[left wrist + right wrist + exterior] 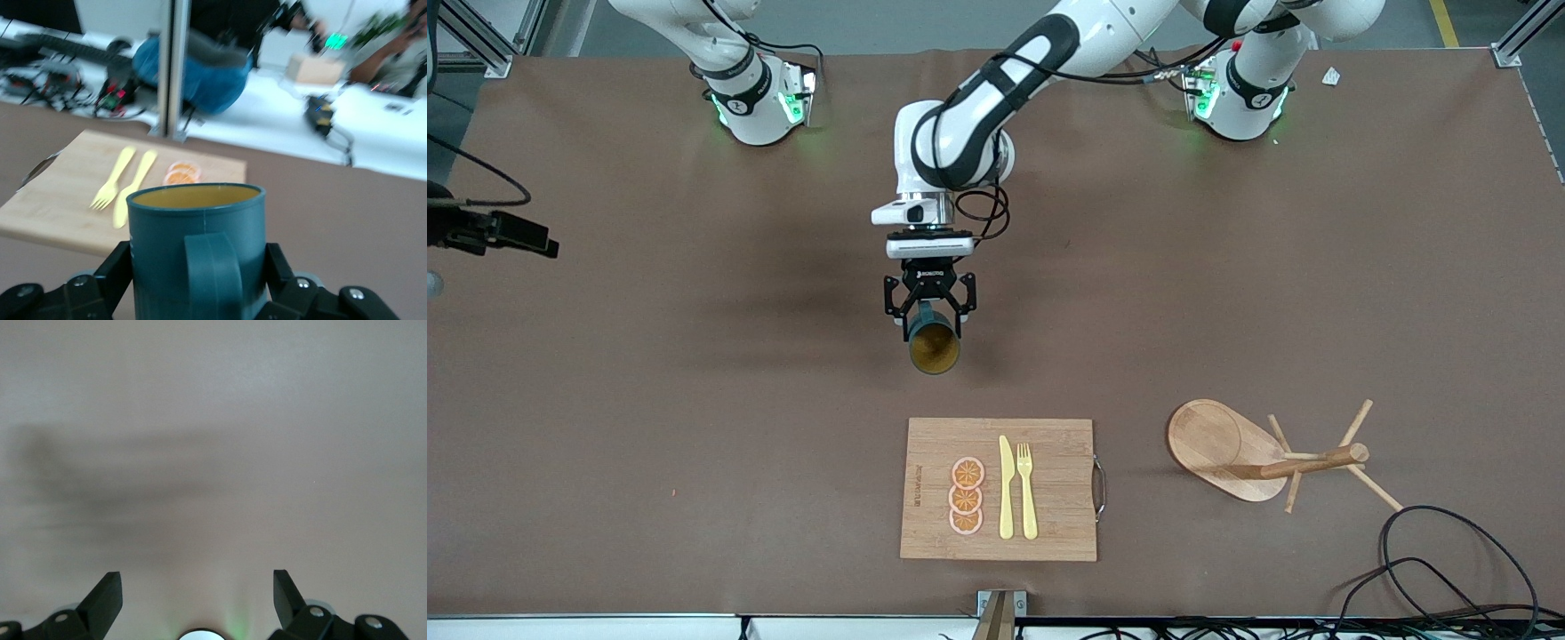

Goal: Transfer cup from left to right arm and place
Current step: 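Hold the mug with the left gripper while the right gripper approaches it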

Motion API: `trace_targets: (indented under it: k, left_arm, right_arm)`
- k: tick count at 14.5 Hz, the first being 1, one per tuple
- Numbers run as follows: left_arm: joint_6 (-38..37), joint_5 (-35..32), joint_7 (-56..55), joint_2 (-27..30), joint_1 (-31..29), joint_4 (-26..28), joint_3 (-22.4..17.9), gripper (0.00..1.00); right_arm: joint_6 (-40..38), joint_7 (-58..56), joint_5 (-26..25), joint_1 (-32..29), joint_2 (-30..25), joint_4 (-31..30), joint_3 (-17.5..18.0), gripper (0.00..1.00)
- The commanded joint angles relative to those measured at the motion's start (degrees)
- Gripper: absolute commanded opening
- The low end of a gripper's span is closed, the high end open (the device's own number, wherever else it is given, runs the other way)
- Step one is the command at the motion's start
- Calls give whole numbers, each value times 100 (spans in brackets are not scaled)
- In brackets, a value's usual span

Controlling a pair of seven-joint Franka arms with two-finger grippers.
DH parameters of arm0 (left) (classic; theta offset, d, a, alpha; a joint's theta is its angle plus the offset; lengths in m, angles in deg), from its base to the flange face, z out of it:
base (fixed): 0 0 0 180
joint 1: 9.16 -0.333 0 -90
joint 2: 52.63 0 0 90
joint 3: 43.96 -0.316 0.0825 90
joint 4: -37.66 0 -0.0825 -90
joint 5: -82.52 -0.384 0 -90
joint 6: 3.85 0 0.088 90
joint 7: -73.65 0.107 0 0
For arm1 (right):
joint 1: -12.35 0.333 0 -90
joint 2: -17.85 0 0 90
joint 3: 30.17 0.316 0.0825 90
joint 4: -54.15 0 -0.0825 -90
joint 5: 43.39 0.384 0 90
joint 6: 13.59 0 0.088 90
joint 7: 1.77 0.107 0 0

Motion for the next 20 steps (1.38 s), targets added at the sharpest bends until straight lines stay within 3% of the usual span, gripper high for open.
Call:
trace_targets:
  k: [1, 3, 5, 8, 11, 14, 16, 17, 18, 20]
  left_arm:
    - [-56, -1338, -846, -325, 76, -145, -101, 63]
    - [-65, -2175, -1155, -518, 76, -153, -101, 63]
    - [-196, -2608, -1288, -650, 164, -153, -101, 64]
    - [-406, -2880, -1472, -940, 401, -180, -110, 65]
    - [-1057, -3513, -2069, -1344, 560, -171, -92, 65]
    - [-1522, -3612, -2289, -1485, 770, -118, -66, 66]
    - [-1716, -3629, -2439, -1669, 823, -109, -83, 72]
    - [-1743, -3629, -2440, -1688, 841, -101, -75, 80]
    - [-1761, -3655, -2414, -1688, 902, -92, -75, 96]
    - [-1988, -3612, -2378, -1653, 981, -22, -66, 100]
  right_arm:
    - [-34, -41, -31, -131, 68, 96, 73, 100]
    - [-25, -15, 30, -114, 76, 61, 73, 100]
    - [-34, 12, 39, -96, 68, 51, 73, 100]
    - [1, 38, 74, -79, 76, 43, 91, 100]
    - [255, 213, 539, -52, 77, -194, 91, 100]
    - [493, 687, 540, 228, 77, -414, 109, 100]
    - [721, 1126, 540, 500, 77, -624, 109, 100]
    - [861, 1363, 540, 641, 77, -738, 109, 100]
    - [993, 1574, 540, 790, 94, -835, 109, 100]
    - [1449, 1804, 680, 1045, 155, -1151, 109, 100]
